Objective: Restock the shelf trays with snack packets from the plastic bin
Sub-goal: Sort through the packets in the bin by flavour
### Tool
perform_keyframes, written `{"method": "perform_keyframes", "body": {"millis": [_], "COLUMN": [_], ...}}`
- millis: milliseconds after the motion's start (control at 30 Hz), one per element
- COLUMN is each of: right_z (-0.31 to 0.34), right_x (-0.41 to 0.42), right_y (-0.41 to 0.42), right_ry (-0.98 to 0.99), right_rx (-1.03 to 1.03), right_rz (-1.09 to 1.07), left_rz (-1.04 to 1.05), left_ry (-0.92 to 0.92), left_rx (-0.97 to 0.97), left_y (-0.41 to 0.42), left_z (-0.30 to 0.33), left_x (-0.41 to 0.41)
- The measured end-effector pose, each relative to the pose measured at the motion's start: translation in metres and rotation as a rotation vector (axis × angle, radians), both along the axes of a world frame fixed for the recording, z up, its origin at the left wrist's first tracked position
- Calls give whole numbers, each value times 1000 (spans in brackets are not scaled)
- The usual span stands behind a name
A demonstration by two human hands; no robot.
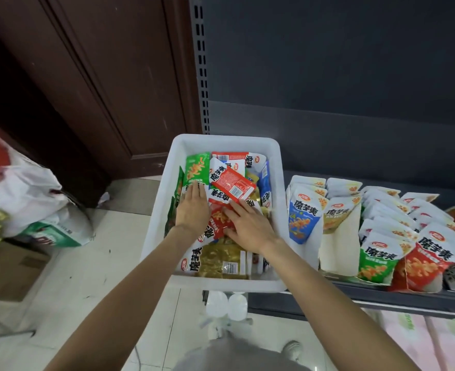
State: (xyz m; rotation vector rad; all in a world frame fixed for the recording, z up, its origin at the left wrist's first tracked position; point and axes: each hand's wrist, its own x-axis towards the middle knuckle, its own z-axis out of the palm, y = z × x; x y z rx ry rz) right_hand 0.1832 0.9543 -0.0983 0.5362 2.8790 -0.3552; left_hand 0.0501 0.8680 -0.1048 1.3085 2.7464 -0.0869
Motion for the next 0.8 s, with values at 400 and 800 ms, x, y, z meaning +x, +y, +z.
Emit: {"method": "perform_keyframes", "body": {"millis": [400,800], "right_z": [52,77], "right_x": [30,90], "right_y": [-3,-8], "right_ry": [587,882], "right_rx": [-316,159], "right_rz": [-242,-131], "left_rz": [78,404], "left_ry": [-160,-1286], "left_rx": [861,1131], "left_y": [-48,-20], "left_z": [69,120], "left_x": [37,108]}}
